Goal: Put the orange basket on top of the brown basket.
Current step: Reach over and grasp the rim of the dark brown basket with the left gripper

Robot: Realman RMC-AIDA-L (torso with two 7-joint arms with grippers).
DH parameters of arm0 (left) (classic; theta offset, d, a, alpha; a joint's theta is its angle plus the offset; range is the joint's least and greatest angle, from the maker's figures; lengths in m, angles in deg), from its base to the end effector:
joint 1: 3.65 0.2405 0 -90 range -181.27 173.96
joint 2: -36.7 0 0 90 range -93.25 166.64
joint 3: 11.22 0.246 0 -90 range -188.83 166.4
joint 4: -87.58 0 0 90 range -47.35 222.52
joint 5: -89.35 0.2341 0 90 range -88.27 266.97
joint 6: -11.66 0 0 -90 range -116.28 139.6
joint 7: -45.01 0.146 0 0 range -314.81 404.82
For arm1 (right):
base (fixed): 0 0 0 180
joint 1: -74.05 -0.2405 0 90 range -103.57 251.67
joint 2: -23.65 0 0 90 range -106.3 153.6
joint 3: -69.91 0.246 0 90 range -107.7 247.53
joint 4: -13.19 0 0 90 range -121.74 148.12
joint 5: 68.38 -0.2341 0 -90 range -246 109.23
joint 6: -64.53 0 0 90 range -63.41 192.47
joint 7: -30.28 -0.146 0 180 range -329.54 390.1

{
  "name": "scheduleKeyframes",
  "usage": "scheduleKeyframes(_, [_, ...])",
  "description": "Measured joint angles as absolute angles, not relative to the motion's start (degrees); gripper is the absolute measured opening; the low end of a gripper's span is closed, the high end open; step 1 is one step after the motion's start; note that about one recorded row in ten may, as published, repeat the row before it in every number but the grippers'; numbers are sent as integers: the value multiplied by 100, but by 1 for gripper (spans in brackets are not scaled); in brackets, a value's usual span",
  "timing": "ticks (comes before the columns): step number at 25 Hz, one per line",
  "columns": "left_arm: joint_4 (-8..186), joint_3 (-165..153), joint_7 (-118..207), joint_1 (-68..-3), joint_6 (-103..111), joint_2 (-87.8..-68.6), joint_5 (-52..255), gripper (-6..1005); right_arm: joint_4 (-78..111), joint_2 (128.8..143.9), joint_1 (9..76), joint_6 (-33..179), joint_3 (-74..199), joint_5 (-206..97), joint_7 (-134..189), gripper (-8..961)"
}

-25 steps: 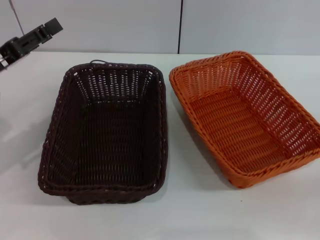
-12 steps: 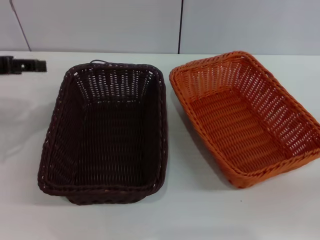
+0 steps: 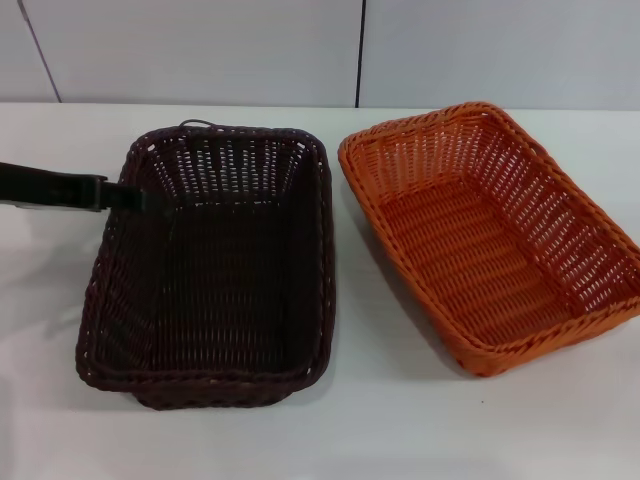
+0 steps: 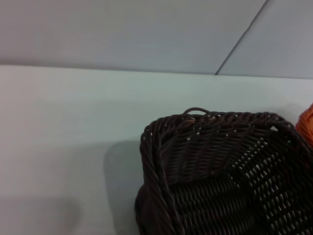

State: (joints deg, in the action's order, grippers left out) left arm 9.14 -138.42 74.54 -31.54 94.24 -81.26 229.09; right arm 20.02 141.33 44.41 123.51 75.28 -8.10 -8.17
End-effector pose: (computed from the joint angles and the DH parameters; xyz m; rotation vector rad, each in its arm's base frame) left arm -0.2312 0.3898 0.1053 -2.1519 -1.3602 -0.1457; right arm 0.4148 0.3499 0.0827 -0.9582 0.9512 0.9142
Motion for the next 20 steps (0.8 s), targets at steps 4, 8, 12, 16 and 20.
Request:
scheduleKeyframes(4, [985,-13816,7440,-3155,9348,-8126,22911,792,2020,14125,4366,12280,7527,-810,-815,759])
scheduleKeyframes(8, [1382,-13712,7470,-3163,9051,-8110,22930,792,2024,14119,4303,12124,7527,-810,-807,759])
scheduleKeyframes(12, [1558,-13700,7493,-3176,8974,-8098,22970,791,2024,14117,4285,12113,7527,-810,-805,759])
scheduleKeyframes(16, [1608,-13679,7538,-3155,8995,-8094,22977,790,2021,14115,4264,12088,7527,-810,-804,759])
scheduleKeyframes(20, [1628,-13668,7570,-3145,9059,-8094,22979,789,2018,14110,4257,12044,7527,-810,-803,759])
